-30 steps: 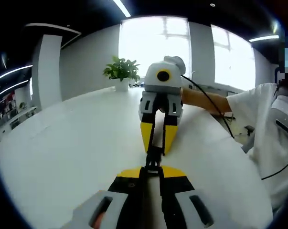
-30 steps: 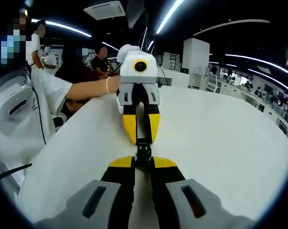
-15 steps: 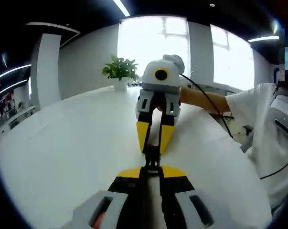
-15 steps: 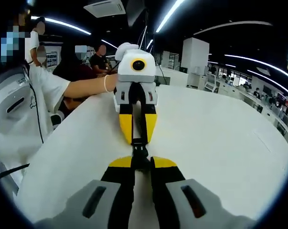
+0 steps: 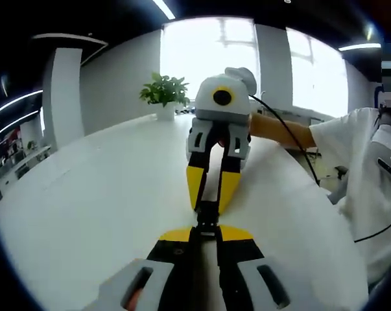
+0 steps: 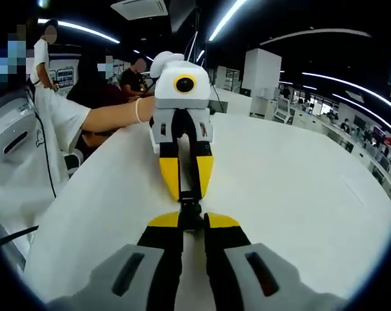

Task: Snap the two parts of the plastic buckle together until the buckle closes and remains connected.

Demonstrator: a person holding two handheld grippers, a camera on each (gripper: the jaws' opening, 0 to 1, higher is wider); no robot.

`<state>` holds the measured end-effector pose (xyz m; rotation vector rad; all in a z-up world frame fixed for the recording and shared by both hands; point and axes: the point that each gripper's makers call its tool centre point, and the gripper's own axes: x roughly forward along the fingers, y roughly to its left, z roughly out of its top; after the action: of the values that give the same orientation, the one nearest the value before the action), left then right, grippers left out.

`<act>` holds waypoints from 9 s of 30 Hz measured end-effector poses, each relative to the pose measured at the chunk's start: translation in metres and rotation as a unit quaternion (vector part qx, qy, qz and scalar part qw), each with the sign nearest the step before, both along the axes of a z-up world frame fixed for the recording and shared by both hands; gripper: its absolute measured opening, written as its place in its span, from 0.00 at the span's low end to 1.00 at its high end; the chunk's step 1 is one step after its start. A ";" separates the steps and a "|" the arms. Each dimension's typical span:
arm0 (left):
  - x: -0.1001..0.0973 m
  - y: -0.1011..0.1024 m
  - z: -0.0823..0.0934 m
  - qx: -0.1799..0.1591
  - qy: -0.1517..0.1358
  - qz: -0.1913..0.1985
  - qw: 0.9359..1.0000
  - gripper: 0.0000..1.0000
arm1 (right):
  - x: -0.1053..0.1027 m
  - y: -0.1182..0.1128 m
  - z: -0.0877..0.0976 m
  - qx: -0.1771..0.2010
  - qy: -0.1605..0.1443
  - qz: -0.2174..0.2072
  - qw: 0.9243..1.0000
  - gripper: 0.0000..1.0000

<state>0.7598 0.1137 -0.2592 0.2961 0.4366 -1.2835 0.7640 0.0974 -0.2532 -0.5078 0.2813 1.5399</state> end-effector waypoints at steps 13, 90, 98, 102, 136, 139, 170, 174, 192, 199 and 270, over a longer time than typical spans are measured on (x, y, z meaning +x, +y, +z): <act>0.003 0.002 0.000 -0.014 -0.012 0.007 1.000 0.13 | -0.006 0.000 0.001 0.029 0.024 -0.005 0.999 0.17; 0.001 0.001 -0.001 -0.005 0.042 -0.029 0.999 0.08 | -0.006 0.000 -0.003 -0.007 0.079 0.046 0.996 0.08; -0.006 0.001 0.003 -0.005 0.040 -0.039 0.998 0.09 | -0.010 0.001 -0.001 -0.010 0.042 0.061 0.997 0.08; -0.009 0.002 0.003 -0.003 0.039 -0.036 0.999 0.09 | -0.010 0.002 0.000 -0.009 0.039 0.059 0.997 0.08; -0.004 -0.003 0.008 -0.009 0.030 -0.017 0.999 0.13 | -0.007 0.007 -0.001 0.009 0.041 0.037 0.998 0.13; -0.005 -0.002 0.011 -0.013 0.026 -0.012 0.999 0.15 | -0.007 0.007 -0.001 0.009 0.041 0.036 0.998 0.13; -0.005 0.043 0.081 -0.135 -0.078 0.244 0.957 0.16 | 0.017 0.013 0.001 0.036 0.027 -0.032 0.998 0.12; -0.005 0.062 0.087 -0.153 -0.095 0.304 0.936 0.14 | 0.021 0.012 0.000 0.033 0.027 -0.042 0.998 0.12; -0.021 0.070 0.075 -0.200 -0.071 0.337 0.917 0.15 | 0.052 0.014 -0.002 0.038 0.033 -0.093 0.994 0.12; -0.022 0.073 0.069 -0.189 -0.076 0.355 0.912 0.19 | 0.071 0.012 -0.002 0.042 0.038 -0.118 0.991 0.12; -0.047 0.082 0.043 -0.130 -0.087 0.399 0.904 0.53 | 0.141 0.004 0.010 0.099 0.025 -0.273 0.957 0.33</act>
<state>0.7129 0.1957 -0.2160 -0.0107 0.1880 -0.4891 0.9053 0.1014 -0.2428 -0.2041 0.2744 1.0276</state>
